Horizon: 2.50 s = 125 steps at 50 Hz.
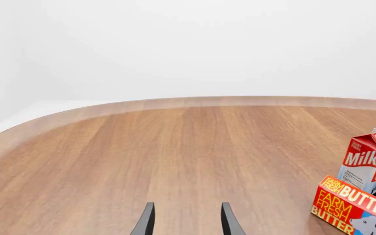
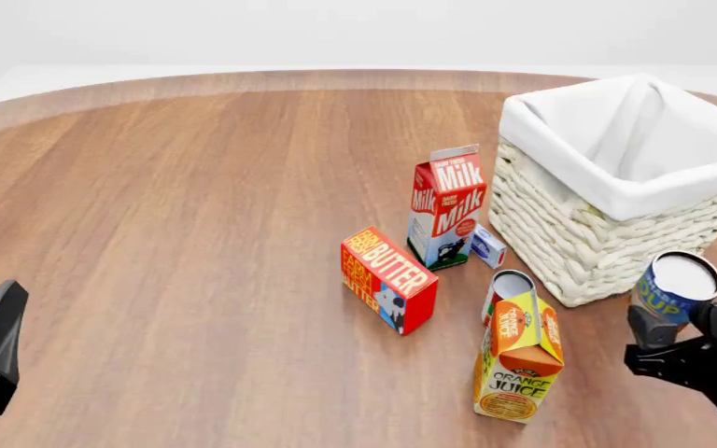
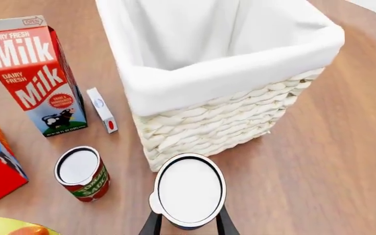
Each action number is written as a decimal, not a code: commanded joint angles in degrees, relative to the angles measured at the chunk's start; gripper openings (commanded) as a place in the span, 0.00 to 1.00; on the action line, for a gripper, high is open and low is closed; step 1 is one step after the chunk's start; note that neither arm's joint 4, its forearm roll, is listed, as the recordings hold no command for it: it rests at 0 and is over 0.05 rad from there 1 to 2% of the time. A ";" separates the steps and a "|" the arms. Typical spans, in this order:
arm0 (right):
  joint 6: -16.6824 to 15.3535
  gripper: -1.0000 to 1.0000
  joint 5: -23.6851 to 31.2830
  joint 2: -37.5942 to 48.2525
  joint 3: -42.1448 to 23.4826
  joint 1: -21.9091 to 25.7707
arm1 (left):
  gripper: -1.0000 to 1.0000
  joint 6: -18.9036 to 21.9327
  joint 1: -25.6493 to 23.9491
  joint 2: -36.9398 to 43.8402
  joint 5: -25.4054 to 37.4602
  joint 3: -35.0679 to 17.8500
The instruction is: Pick up the alphabet soup, and put it in the basket.
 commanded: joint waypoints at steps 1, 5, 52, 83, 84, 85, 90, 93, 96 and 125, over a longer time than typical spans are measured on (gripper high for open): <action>0.70 0.00 3.21 -4.34 -0.03 0.23 | 1.00 0.00 0.00 0.00 0.00 0.00; 0.70 0.00 3.21 -4.34 -0.03 0.23 | 1.00 0.00 0.00 0.00 0.00 0.00; -1.57 0.00 28.35 -28.41 -9.49 1.08 | 1.00 0.00 0.00 0.00 0.00 0.00; -4.30 0.00 39.15 -35.65 -16.92 0.82 | 1.00 0.00 0.00 0.00 0.00 0.00; -4.30 0.00 39.15 -35.65 -16.92 0.82 | 1.00 0.00 0.00 0.00 0.00 0.00; -4.62 0.00 40.14 -36.10 -18.29 0.94 | 1.00 0.00 0.00 0.00 0.00 0.00; -4.64 0.00 40.34 -36.14 -18.65 0.92 | 1.00 0.00 0.00 0.00 0.00 0.00; -4.64 0.00 40.34 -36.14 -18.65 0.92 | 1.00 0.00 0.00 0.00 0.00 0.00; -4.98 0.00 41.35 -35.78 -21.40 1.08 | 1.00 0.00 0.00 0.00 0.00 0.00; -4.80 0.00 40.56 -32.94 -25.20 2.09 | 1.00 0.00 0.00 0.00 0.00 0.00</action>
